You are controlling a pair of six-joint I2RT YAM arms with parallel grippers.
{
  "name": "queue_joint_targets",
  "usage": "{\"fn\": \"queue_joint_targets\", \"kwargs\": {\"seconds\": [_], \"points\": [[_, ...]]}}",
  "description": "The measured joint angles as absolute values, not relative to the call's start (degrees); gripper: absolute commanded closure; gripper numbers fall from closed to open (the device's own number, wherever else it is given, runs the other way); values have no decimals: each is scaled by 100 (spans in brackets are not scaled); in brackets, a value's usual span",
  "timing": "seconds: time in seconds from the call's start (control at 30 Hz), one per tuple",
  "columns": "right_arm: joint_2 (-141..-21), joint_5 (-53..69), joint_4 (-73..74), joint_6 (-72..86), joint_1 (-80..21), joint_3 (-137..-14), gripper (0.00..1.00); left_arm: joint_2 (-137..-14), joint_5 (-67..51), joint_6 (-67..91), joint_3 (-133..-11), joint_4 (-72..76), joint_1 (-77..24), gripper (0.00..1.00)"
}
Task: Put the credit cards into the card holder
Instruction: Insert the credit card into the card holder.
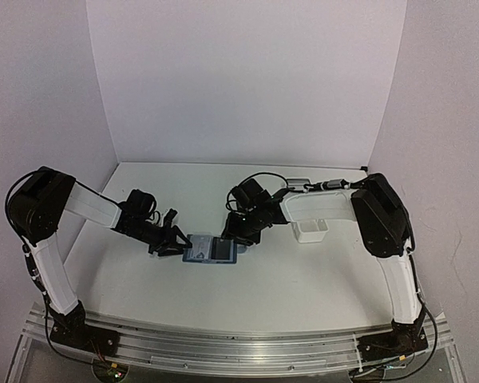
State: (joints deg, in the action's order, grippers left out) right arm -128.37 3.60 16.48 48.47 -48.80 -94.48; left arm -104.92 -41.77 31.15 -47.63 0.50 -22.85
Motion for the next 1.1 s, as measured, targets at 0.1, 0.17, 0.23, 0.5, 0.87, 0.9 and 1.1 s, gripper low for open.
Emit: {"fn": "queue_joint_targets", "kwargs": {"seconds": [0.1,0.17,0.23,0.5,0.87,0.9,1.1], "points": [[-12849,345,1725,4888,-4880,-9432,59,-10496,-4181,3159,-4747,109,-2288,55],[-12849,354,1736,4893,-4881,-9432,62,-10499,-4182,3162,-4746,117,-2290,55],[-12851,393,1746,4898,-4889,-9432,65,-10499,-4181,3164,-4746,117,-2291,54],[-12925,535,1754,4899,-4890,-9439,68,-10506,-4185,3188,-4713,220,-2294,55],[-12925,864,1477,4996,-4890,-9441,68,-10508,-4178,3208,-4674,367,-2320,56],[-12925,899,1419,5015,-4890,-9441,68,-10509,-4177,3208,-4673,369,-2321,57],[-12927,1051,1119,5147,-4890,-9439,68,-10508,-4135,3207,-4637,414,-2324,60]]}}
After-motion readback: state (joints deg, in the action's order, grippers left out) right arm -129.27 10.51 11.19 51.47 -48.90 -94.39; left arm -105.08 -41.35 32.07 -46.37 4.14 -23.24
